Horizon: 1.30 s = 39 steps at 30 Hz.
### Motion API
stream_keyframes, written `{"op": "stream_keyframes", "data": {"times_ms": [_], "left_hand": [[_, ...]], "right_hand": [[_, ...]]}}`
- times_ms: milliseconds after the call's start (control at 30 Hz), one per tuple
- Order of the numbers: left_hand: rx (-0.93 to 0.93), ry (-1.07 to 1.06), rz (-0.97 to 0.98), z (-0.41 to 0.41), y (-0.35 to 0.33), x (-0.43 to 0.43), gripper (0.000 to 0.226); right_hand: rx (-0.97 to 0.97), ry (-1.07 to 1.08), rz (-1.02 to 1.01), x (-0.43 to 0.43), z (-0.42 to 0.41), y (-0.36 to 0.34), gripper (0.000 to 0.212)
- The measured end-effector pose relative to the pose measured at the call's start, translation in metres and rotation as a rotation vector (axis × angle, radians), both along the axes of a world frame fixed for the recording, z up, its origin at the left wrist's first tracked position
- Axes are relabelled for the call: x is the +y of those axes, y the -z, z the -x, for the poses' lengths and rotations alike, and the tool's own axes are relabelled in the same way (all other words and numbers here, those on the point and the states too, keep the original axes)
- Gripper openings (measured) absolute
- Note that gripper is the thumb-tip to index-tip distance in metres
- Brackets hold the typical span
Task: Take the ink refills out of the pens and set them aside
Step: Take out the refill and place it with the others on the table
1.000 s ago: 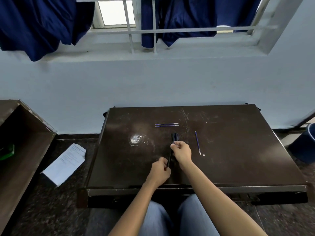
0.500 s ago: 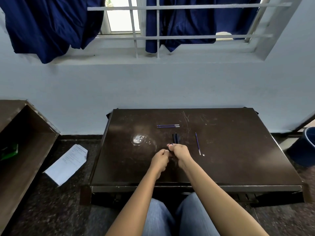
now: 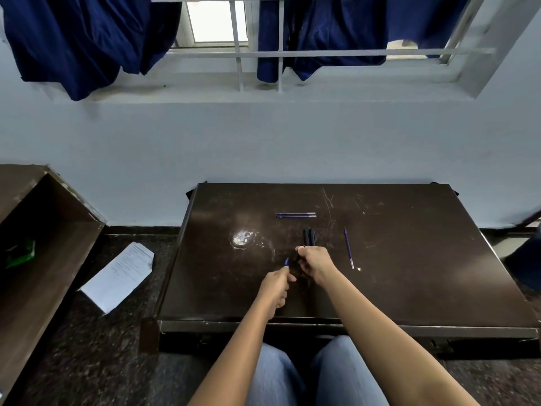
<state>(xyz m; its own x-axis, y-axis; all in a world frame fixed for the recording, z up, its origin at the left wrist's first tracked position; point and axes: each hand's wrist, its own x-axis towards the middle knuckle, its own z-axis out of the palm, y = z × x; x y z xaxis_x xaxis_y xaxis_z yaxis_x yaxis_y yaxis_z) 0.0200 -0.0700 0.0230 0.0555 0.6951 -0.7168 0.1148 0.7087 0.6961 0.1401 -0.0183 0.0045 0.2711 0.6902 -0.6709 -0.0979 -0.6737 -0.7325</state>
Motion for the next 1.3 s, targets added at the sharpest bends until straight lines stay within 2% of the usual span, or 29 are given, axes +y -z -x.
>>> {"op": "stream_keyframes", "data": {"times_ms": [67, 133, 267, 467, 567, 667, 767, 900, 1000, 1067, 1133, 1300], "left_hand": [[-0.028, -0.102, -0.003, 0.005, 0.009, 0.002, 0.026], [-0.026, -0.156, -0.029, 0.010, 0.015, 0.003, 0.026], [0.023, -0.118, -0.145, 0.014, 0.020, 0.004, 0.021], [0.145, 0.000, -0.307, 0.017, 0.021, 0.007, 0.025], [0.186, 0.033, -0.339, 0.020, 0.019, 0.009, 0.025], [0.245, 0.075, -0.389, 0.020, 0.015, 0.010, 0.025], [0.298, 0.181, -0.458, 0.015, 0.006, 0.007, 0.027], [0.296, 0.254, -0.485, 0.008, -0.008, 0.000, 0.031], [0.264, 0.221, -0.451, 0.009, -0.019, -0.004, 0.031], [0.064, 0.141, -0.344, 0.009, -0.030, -0.008, 0.029], [-0.197, 0.071, -0.243, 0.009, -0.042, -0.009, 0.027], [-0.702, -0.084, -0.015, 0.014, -0.057, -0.009, 0.030]], "right_hand": [[-0.354, -0.192, -0.050, 0.003, -0.001, 0.008, 0.022], [-0.524, -0.356, -0.071, 0.001, 0.001, 0.008, 0.024], [-0.699, -0.572, -0.066, 0.001, 0.008, 0.009, 0.026], [-0.783, -0.629, -0.078, 0.002, 0.009, 0.007, 0.027], [-0.695, -0.534, -0.157, 0.001, 0.004, 0.001, 0.026], [-0.460, -0.424, -0.252, -0.007, 0.004, -0.007, 0.026], [-0.228, -0.377, -0.243, -0.021, 0.010, -0.017, 0.029], [-0.098, -0.266, -0.251, -0.030, 0.011, -0.034, 0.043], [0.034, -0.215, -0.232, -0.033, 0.011, -0.047, 0.028], [0.164, -0.197, -0.232, -0.036, 0.012, -0.058, 0.017], [0.284, -0.203, -0.262, -0.036, 0.012, -0.070, 0.017], [0.394, -0.275, -0.341, -0.033, 0.006, -0.089, 0.014]]}}
